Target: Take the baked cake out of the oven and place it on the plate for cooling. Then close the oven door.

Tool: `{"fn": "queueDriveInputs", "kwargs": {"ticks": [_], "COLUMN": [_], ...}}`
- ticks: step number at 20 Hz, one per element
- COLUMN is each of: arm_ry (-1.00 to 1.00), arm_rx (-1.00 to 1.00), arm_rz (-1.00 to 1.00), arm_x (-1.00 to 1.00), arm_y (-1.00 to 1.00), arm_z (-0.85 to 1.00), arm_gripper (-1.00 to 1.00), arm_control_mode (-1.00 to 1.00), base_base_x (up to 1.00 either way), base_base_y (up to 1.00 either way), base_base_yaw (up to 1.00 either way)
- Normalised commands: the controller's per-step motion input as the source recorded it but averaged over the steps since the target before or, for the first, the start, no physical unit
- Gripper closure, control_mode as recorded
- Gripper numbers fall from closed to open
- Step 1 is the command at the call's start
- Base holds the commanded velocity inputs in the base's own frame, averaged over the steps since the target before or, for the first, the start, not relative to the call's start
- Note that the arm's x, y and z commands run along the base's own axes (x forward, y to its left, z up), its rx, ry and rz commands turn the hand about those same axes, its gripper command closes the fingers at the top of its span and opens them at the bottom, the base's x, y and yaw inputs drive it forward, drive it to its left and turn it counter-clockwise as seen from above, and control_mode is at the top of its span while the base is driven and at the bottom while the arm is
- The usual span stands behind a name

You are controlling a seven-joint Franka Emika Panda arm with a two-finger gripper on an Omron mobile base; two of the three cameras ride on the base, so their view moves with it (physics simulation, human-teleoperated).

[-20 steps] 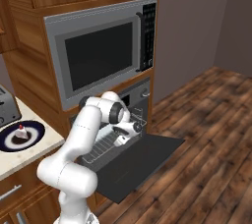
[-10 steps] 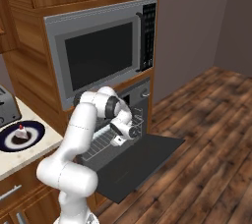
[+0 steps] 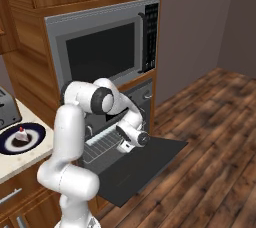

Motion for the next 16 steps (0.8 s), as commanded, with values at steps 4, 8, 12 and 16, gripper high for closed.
{"fn": "queueDriveInputs", "kwargs": {"ticks": [4, 8, 12, 16], "arm_ry": [-0.01, -0.11, -0.15, -0.19], "arm_rx": [0.00, 0.00, 0.00, 0.00], "arm_rz": [0.07, 0.22, 0.30, 0.30], "arm_x": [-0.66, -0.60, -0.73, -0.83], "arm_y": [-0.97, -1.00, -1.00, -0.99], "arm_z": [0.87, 0.25, -0.09, -0.47], "arm_gripper": [-1.00, -1.00, -1.00, -1.00], "arm_control_mode": [-1.00, -1.00, -1.00, -1.00], "base_base_x": [0.00, 0.00, 0.00, 0.00], "base_base_y": [0.00, 0.00, 0.00, 0.00], "base_base_yaw": [0.00, 0.00, 0.00, 0.00]}}
